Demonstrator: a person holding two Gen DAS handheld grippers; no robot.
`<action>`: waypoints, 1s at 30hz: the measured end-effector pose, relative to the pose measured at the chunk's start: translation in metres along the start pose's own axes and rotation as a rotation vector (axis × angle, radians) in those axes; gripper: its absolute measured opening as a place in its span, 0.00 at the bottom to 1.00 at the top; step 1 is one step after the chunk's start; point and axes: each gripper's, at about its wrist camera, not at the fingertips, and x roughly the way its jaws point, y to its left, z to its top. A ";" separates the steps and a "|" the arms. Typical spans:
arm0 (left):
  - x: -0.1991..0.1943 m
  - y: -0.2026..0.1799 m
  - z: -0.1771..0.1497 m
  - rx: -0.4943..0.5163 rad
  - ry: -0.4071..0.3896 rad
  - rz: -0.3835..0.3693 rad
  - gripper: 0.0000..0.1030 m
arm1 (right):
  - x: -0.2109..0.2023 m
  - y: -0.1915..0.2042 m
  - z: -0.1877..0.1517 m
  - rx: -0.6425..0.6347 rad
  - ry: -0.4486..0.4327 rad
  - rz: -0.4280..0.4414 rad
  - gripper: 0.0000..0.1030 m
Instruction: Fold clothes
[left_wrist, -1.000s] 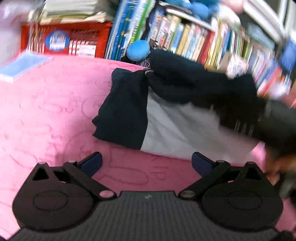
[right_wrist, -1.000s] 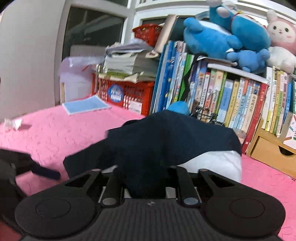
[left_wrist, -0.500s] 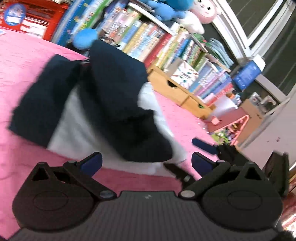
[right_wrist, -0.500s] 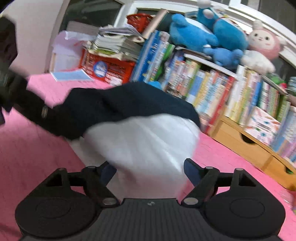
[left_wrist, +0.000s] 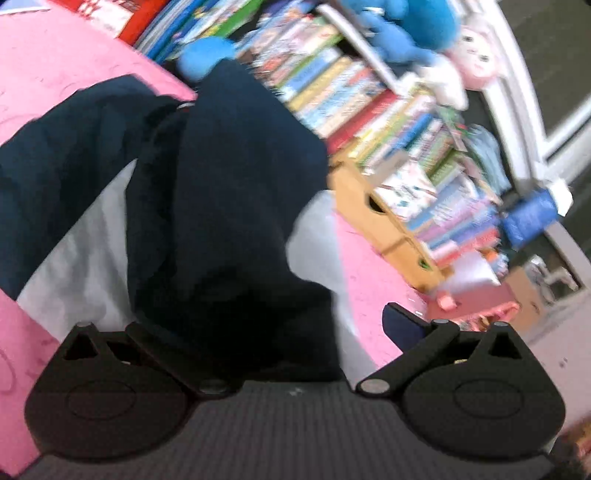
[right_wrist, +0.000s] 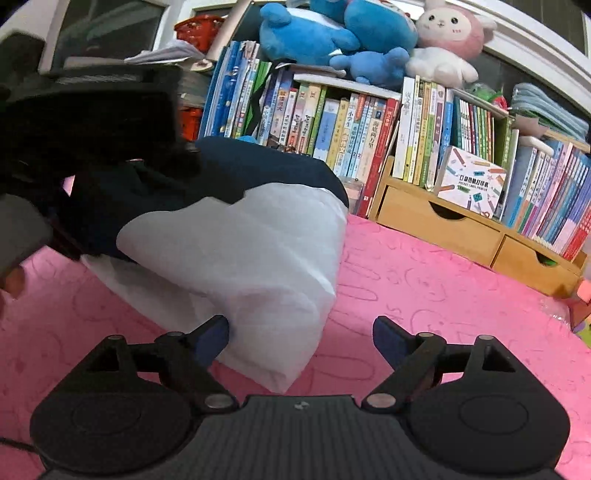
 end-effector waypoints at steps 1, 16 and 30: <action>-0.001 0.002 0.001 0.001 -0.023 0.018 0.84 | 0.002 0.000 0.001 0.010 0.010 0.001 0.84; -0.041 0.038 0.034 0.057 -0.126 0.122 0.77 | 0.004 0.022 -0.001 -0.121 0.038 -0.026 0.98; -0.051 0.016 -0.011 0.049 -0.089 -0.014 0.97 | 0.003 0.022 -0.001 -0.119 0.041 -0.035 1.00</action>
